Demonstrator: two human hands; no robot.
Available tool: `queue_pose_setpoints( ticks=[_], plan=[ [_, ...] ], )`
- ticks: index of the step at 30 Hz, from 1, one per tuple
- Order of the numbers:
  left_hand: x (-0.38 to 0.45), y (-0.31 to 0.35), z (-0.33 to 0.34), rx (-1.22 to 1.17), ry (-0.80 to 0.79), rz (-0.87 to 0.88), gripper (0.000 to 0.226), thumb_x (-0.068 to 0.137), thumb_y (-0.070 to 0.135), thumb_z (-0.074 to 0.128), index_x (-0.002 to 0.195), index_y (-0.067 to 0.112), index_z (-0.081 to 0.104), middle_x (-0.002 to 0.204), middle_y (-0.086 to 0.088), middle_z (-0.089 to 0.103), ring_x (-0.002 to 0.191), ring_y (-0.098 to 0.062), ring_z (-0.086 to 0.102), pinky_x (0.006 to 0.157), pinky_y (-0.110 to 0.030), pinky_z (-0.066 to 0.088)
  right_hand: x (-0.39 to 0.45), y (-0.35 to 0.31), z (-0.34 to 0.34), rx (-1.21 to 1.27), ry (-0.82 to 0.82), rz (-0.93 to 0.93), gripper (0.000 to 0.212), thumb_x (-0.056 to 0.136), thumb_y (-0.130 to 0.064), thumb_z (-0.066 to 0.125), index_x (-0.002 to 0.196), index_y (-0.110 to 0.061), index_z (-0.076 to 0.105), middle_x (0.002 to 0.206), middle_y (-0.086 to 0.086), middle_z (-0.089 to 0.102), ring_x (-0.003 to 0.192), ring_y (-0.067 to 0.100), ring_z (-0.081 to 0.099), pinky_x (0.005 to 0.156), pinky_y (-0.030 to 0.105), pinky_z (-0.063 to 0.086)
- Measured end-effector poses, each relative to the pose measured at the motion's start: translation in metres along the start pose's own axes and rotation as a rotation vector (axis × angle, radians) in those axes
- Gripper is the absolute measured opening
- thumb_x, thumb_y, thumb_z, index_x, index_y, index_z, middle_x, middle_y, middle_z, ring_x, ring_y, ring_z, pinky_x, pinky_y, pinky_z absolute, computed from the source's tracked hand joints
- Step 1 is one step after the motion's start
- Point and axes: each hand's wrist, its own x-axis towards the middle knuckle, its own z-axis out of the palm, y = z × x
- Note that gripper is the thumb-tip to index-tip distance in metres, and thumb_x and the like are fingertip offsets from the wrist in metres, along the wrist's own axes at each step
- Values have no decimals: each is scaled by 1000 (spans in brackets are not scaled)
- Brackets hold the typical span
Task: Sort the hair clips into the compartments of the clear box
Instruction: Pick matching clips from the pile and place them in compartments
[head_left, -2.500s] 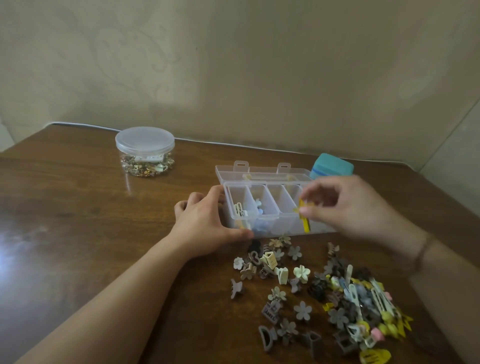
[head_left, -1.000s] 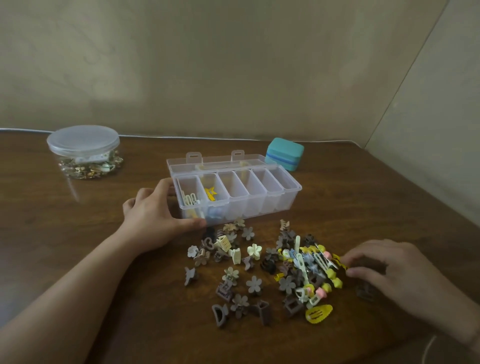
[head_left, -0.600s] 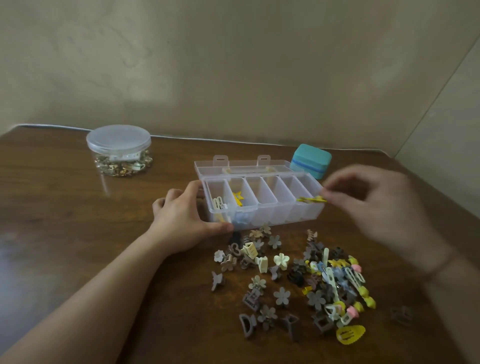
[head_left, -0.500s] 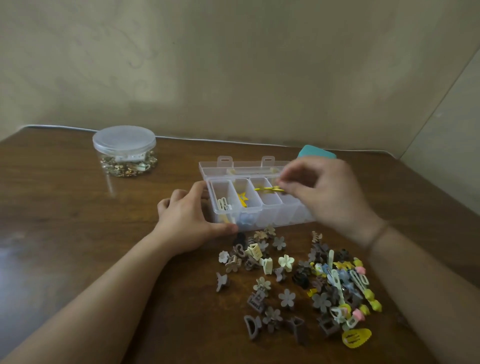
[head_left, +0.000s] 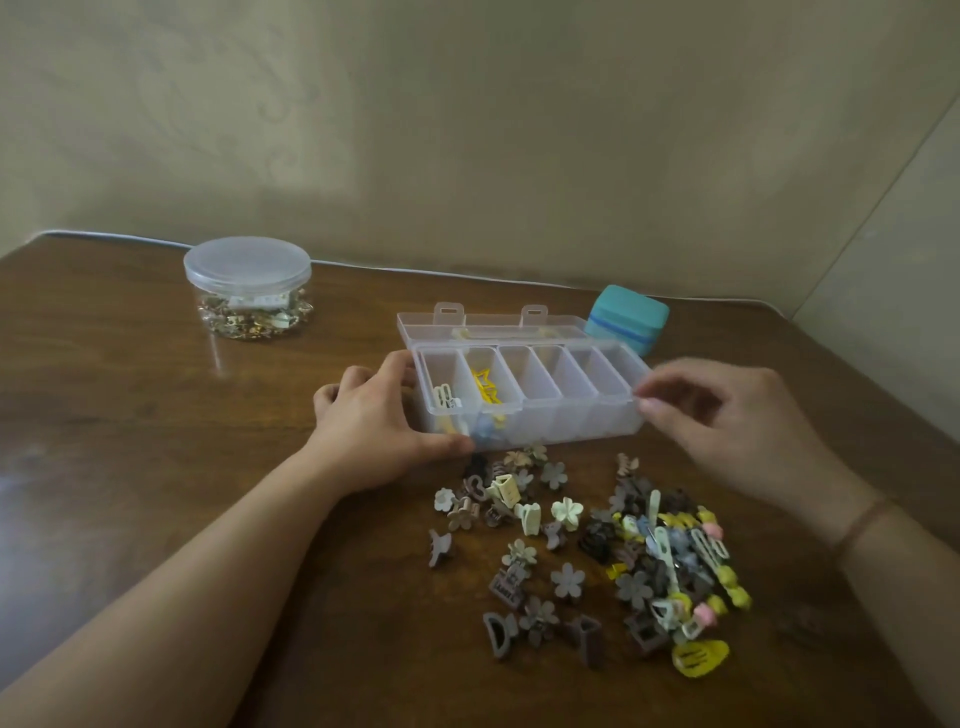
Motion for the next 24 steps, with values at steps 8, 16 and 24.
queue_pose_setpoints(
  ticks=[8, 16, 24],
  plan=[
    [0, 2, -1, 6, -6, -15, 101, 58, 76, 68, 141, 37, 27, 139, 5, 48, 135, -19, 29, 110, -46, 17, -69, 30, -2, -298, -356, 176, 31, 70, -70, 56, 75, -40, 59, 78, -21, 58, 82, -5, 52, 66, 24, 47],
    [0, 2, -1, 15, -12, -12, 103, 58, 76, 68, 143, 36, 26, 142, 4, 46, 136, -20, 28, 111, -47, 16, -86, 23, -8, -377, -410, 180, 15, 85, -62, 52, 96, -52, 48, 82, -26, 55, 82, -8, 50, 64, 14, 39],
    [1, -2, 1, 14, -2, 8, 101, 56, 79, 67, 139, 39, 27, 136, 9, 49, 133, -17, 30, 109, -45, 17, -71, 21, -18, -9, -397, 291, 30, 76, -31, 79, 90, -50, 60, 78, -17, 68, 67, 13, 61, 56, 23, 51]
  ],
)
